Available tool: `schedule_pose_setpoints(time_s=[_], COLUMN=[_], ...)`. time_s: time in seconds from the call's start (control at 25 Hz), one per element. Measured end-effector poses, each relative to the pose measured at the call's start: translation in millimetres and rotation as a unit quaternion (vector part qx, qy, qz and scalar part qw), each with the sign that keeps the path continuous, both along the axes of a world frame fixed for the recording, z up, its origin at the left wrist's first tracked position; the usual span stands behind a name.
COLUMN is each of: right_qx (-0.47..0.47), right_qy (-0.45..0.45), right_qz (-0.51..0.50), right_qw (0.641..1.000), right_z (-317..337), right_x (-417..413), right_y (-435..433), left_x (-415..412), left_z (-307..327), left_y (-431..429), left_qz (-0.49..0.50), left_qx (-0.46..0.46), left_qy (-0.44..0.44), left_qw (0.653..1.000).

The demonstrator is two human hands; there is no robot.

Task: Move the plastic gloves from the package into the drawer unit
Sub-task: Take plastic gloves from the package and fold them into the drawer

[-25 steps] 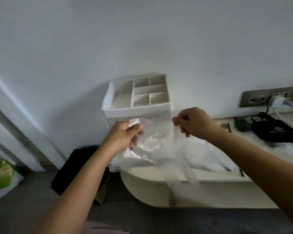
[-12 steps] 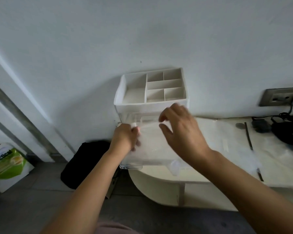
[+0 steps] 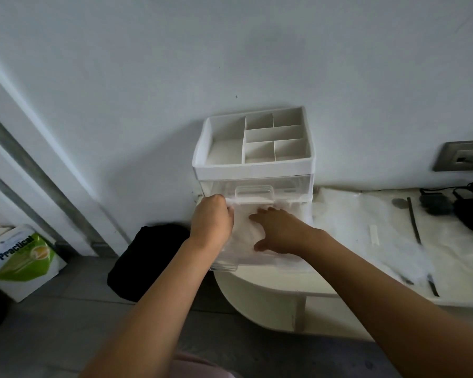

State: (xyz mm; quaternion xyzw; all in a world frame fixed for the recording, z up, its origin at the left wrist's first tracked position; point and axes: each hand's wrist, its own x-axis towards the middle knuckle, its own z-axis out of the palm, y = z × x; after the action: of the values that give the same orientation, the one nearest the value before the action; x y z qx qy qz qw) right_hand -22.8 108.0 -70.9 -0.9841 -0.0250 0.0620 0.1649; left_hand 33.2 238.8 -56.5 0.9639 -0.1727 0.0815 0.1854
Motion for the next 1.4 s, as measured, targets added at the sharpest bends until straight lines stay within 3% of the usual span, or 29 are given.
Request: schedule_pose_setpoints(time_s=[0.12,0.2,0.24,0.32,0.44,0.6,0.72,0.84,0.92,1.24,1.4], right_qx=[-0.026,-0.051,-0.058,-0.053,-0.031,-0.02,-0.118,-0.273,-0.326,-0.271,-0.181], right_qy=[0.009,0.013,0.012,0.006,0.03,0.075,0.11,0.162,0.181,0.221,0.194], right_qz=[0.0,0.006,0.008,0.005,0.004,0.019,0.043,0.02,0.027,0.024,0.011], right_qw=[1.0,0.999,0.998,0.999,0.999,0.997,0.986,0.948,0.927,0.937,0.964], right_z=[-5.0,-7.6,-8.4,-9.9,-11.6,-10.1,0.7,20.8,30.5,27.0,25.4], right_x=[7.7,10.5,10.9,10.0,6.0,4.4,10.1,6.8,1.5,7.8,4.3], right_y=[0.9,2.1,2.8,3.0,-0.7,-9.5,-14.7,-14.3,-11.2,-1.5,-5.8], left_x=[-9.8,-20.2,-25.1,-28.8,-17.0,0.4,3.5,4.5,2.6,-3.6,0.0], left_z=[17.7,27.6,28.1,18.7,-4.6,-19.9,-24.5,-26.0,-25.3,-17.5,-21.1], left_y=[3.1,0.9,-2.3,-12.2,-19.5,-13.8,-16.1,-17.8,-18.4,-26.4,-25.4], left_qz=[0.027,0.004,-0.025,-0.075,-0.093,-0.098,-0.089,-0.073,-0.078,-0.095,-0.088], left_qx=[0.036,0.004,-0.023,-0.04,0.06,0.153,0.18,0.168,0.169,0.23,0.204], left_qy=[-0.083,-0.133,-0.12,-0.013,0.121,0.208,0.238,0.259,0.258,0.264,0.287], left_qw=[0.995,0.991,0.992,0.996,0.986,0.961,0.95,0.948,0.948,0.932,0.932])
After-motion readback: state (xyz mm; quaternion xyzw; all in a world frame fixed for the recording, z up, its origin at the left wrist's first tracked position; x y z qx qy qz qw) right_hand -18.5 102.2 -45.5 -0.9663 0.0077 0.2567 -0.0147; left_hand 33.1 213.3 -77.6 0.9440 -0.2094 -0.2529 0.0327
